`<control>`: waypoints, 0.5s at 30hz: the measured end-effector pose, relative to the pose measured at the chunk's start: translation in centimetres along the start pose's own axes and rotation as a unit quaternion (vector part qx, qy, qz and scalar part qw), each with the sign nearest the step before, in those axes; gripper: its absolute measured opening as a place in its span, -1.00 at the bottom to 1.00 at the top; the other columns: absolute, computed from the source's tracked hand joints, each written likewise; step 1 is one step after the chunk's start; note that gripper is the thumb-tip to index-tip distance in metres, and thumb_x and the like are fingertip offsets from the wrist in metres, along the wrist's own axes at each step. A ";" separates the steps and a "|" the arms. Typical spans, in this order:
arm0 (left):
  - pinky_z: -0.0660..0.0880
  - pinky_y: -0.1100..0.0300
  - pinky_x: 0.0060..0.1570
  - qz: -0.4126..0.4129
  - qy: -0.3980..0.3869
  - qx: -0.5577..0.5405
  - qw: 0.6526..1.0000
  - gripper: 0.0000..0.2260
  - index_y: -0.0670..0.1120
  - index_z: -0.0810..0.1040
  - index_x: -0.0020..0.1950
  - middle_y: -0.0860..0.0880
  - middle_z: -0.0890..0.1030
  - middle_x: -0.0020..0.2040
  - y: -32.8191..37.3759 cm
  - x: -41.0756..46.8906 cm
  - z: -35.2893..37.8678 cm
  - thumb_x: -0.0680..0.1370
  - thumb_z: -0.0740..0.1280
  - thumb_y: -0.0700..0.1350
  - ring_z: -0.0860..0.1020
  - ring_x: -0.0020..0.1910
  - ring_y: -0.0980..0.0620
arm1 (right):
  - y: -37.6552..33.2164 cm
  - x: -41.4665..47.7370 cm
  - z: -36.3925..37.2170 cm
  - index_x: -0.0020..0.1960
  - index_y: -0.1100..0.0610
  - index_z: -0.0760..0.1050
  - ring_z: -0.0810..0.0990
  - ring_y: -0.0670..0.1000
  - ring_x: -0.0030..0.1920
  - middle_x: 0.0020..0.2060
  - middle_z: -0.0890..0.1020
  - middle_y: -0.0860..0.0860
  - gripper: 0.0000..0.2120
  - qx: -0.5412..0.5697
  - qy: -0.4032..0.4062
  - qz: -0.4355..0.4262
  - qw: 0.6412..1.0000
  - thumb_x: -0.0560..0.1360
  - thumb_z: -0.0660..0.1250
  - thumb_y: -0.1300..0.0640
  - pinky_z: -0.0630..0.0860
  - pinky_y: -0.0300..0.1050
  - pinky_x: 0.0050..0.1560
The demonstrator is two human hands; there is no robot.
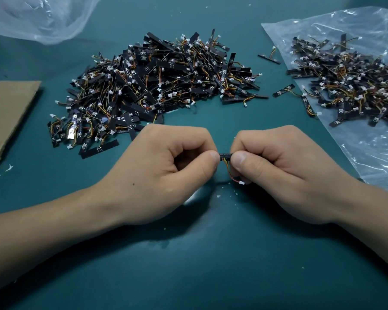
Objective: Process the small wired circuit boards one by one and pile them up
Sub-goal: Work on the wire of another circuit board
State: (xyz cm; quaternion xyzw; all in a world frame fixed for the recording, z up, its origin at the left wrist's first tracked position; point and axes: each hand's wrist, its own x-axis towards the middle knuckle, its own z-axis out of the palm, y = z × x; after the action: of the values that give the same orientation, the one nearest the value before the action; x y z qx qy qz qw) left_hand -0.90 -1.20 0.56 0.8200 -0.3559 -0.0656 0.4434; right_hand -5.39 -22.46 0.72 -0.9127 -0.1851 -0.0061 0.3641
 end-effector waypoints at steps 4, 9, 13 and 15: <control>0.31 0.28 -0.41 0.010 0.005 -0.024 1.000 -0.78 -0.08 0.56 -0.26 -0.03 0.46 -0.45 -0.2 0.0 0.0 0.58 0.30 -0.11 0.38 -0.46 0.10 | 0.6 0.0 0.1 -0.29 -0.06 0.36 0.43 0.02 -0.38 -0.45 0.43 -0.08 -0.69 -0.024 -0.018 -0.012 0.999 0.58 0.14 -0.17 0.35 0.00 -0.33; 0.34 0.29 -0.29 0.009 0.055 -0.055 0.997 -0.81 -0.04 0.61 0.07 0.09 0.50 -0.33 -0.3 0.2 -0.1 0.61 0.25 -0.01 0.43 -0.35 0.11 | 1.0 0.0 0.3 0.00 -0.05 0.50 0.43 -0.09 -0.44 -0.32 0.56 -0.07 -0.82 0.143 0.211 -0.037 0.966 0.71 0.15 0.05 0.31 -0.31 -0.35; 0.38 0.41 -0.15 0.007 0.070 0.034 0.997 -0.91 -0.02 0.64 -0.02 0.25 0.56 -0.23 -0.3 0.4 0.1 0.56 0.35 -0.17 0.54 -0.21 0.23 | 1.8 0.7 0.6 0.54 0.07 0.32 0.53 -0.01 -0.45 -0.04 0.71 0.00 -0.52 0.227 0.273 0.097 0.930 0.64 0.24 0.01 0.43 -0.28 -0.42; 0.44 0.17 0.09 0.025 0.067 0.088 0.994 -0.91 0.00 0.63 -0.03 0.18 0.61 -0.07 -0.1 0.1 0.3 0.56 0.34 -0.14 0.57 0.01 0.12 | 1.7 0.8 0.9 0.41 -0.04 0.46 0.56 0.00 -0.39 -0.08 0.71 -0.05 -0.58 0.142 0.219 0.107 0.959 0.56 0.32 0.01 0.54 -0.07 -0.31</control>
State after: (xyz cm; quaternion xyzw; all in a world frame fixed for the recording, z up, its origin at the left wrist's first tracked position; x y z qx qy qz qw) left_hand -0.86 -1.40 0.32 0.8492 -0.3498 0.0319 0.3943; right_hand -4.20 -22.75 -0.97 -0.8422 -0.0015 -0.1404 0.5206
